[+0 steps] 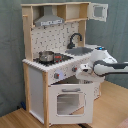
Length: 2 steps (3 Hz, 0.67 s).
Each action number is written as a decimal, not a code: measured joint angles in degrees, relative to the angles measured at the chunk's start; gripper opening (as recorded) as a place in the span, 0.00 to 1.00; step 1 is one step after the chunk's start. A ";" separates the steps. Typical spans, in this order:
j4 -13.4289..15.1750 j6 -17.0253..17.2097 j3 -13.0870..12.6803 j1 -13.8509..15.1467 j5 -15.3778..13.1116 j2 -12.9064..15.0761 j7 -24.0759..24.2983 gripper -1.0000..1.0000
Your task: Play with the kitchen
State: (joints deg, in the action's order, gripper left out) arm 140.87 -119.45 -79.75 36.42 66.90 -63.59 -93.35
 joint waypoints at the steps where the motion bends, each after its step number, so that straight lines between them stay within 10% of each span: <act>1: 3.02 0.32 0.00 0.02 3.02 0.01 -4.06 0.00; 2: 2.31 4.64 -0.93 1.09 6.61 0.02 -5.02 0.00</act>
State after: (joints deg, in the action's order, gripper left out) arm 143.18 -114.81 -80.68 37.51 73.51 -63.57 -98.37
